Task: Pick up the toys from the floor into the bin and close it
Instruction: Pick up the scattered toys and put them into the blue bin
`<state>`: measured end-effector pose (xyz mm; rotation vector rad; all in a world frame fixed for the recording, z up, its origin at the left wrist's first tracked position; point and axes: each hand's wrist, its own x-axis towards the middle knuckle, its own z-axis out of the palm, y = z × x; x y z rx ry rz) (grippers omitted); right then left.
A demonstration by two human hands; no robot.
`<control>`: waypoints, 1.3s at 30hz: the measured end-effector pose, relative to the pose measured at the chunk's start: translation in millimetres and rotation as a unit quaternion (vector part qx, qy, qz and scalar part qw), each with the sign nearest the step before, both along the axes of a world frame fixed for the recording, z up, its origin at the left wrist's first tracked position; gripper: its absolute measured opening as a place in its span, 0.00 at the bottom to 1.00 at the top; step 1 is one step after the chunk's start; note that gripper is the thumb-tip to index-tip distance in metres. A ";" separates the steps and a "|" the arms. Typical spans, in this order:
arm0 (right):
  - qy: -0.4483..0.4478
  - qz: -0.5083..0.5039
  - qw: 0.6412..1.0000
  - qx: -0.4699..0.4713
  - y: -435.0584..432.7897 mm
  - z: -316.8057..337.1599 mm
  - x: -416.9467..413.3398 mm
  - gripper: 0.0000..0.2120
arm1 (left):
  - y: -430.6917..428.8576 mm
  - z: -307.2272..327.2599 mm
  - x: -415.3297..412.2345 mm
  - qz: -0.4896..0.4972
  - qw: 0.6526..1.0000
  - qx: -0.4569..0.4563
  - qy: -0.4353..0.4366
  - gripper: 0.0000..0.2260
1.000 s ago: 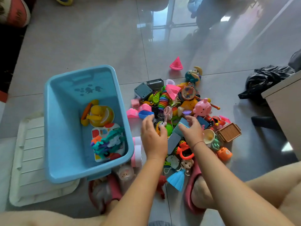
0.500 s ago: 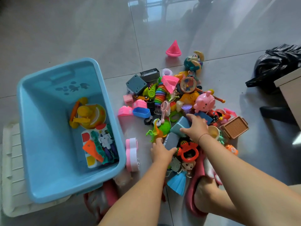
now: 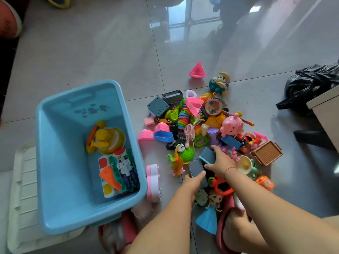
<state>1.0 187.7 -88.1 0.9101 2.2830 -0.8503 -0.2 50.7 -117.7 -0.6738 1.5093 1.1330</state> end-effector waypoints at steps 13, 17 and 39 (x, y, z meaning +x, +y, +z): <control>0.090 -0.199 0.963 -0.161 11.8 -19.1 0.5 0.24 | 7.5 -10.3 -10.7 -0.108 0.975 -0.133 0.143 0.24; 0.127 -0.291 0.915 -0.251 11.1 -6.8 0.2 0.22 | -4.8 0.5 -15.4 -0.027 0.988 -0.070 0.131 0.25; 0.182 -0.257 0.752 -0.579 -207.7 142.4 -46.2 0.13 | -181.1 160.5 -68.1 0.537 0.809 -0.045 0.233 0.24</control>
